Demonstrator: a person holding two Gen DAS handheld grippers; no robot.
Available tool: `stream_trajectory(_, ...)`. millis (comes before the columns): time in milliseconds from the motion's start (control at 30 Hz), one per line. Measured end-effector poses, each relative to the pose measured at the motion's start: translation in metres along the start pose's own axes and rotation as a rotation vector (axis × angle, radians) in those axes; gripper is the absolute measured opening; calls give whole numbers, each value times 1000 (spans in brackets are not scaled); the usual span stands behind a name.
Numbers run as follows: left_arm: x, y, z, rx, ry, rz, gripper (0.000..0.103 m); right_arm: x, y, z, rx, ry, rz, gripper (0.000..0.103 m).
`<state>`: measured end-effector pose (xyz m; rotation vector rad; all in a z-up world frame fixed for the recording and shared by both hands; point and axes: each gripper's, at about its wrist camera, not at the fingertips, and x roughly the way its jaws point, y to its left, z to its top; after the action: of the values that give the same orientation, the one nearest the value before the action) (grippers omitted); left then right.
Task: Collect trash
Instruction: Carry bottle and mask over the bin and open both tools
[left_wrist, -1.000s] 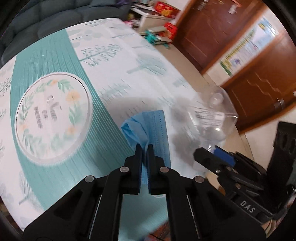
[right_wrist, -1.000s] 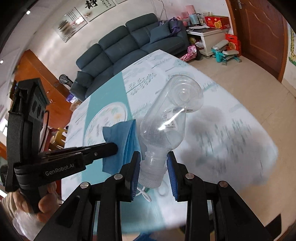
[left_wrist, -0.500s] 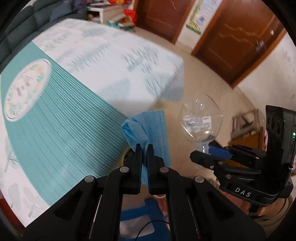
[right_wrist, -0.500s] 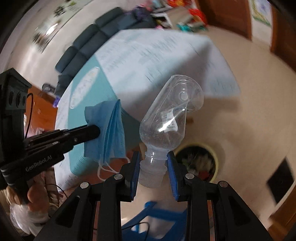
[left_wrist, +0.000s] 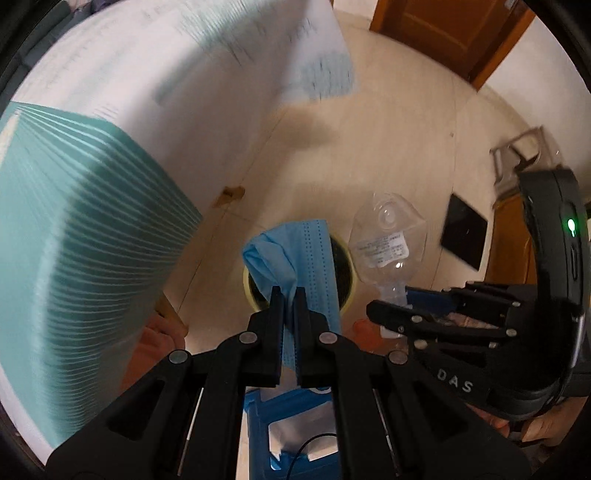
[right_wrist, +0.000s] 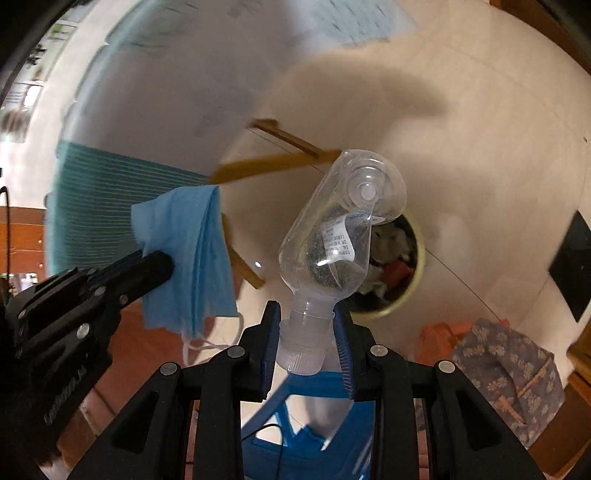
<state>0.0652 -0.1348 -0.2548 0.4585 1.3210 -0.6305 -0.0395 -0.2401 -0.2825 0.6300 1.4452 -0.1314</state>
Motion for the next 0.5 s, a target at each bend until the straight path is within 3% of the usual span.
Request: stream_trajectory(500, 115, -1, 12, 16, 148, -6, 2, 82, -22, 39, 36, 138, -133, 28)
